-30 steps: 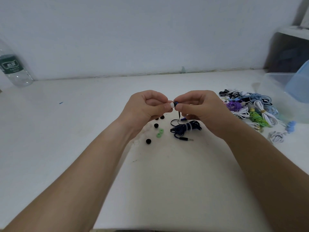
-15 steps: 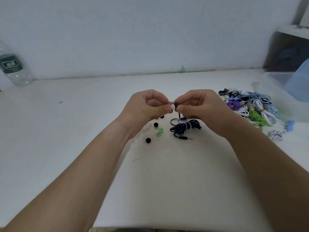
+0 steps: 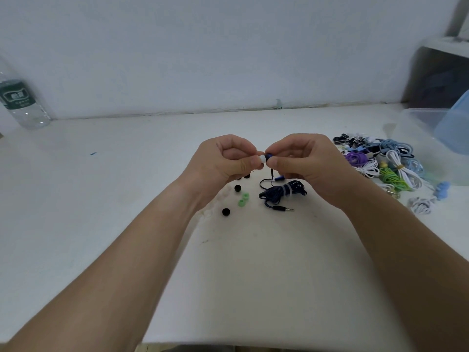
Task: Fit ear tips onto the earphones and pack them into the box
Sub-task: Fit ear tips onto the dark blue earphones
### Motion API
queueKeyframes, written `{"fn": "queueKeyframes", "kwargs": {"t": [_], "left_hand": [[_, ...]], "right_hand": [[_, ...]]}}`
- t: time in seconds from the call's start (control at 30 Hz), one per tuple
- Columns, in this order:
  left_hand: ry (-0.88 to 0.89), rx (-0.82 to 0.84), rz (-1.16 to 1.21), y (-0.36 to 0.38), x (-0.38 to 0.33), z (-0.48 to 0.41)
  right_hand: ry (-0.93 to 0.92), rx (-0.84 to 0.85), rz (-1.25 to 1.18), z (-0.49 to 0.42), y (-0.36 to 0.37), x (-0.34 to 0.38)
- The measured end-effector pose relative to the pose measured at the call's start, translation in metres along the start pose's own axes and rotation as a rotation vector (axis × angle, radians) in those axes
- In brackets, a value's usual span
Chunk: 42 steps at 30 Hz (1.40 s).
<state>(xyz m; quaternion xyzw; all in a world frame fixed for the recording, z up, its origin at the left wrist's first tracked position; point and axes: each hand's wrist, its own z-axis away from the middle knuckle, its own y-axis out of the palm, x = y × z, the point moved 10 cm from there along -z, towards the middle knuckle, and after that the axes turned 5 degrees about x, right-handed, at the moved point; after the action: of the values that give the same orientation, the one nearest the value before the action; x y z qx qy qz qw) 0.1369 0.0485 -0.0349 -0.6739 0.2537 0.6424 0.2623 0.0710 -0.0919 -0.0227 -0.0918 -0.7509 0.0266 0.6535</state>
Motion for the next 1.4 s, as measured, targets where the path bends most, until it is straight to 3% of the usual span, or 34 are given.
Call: {"fn": "queueKeyframes", "kwargs": {"t": [0.47,0.8,1.17,1.4], "left_hand": [[0.044,-0.016,-0.081,0.0,-0.004,0.001],[0.04,0.055,0.053,0.005,-0.005,0.001],[0.074,-0.014,-0.093,0.0,-0.005,0.002],[-0.018,0.052,0.035,0.004,0.001,0.002]], "right_hand": [[-0.077,-0.032,0.11,0.001,-0.001,0.004],[-0.014,0.051,-0.04,0.001,0.003,0.002],[-0.149,-0.027,0.154,0.001,-0.001,0.012],[-0.186,-0.013,0.289,0.001,0.0,0.021]]}}
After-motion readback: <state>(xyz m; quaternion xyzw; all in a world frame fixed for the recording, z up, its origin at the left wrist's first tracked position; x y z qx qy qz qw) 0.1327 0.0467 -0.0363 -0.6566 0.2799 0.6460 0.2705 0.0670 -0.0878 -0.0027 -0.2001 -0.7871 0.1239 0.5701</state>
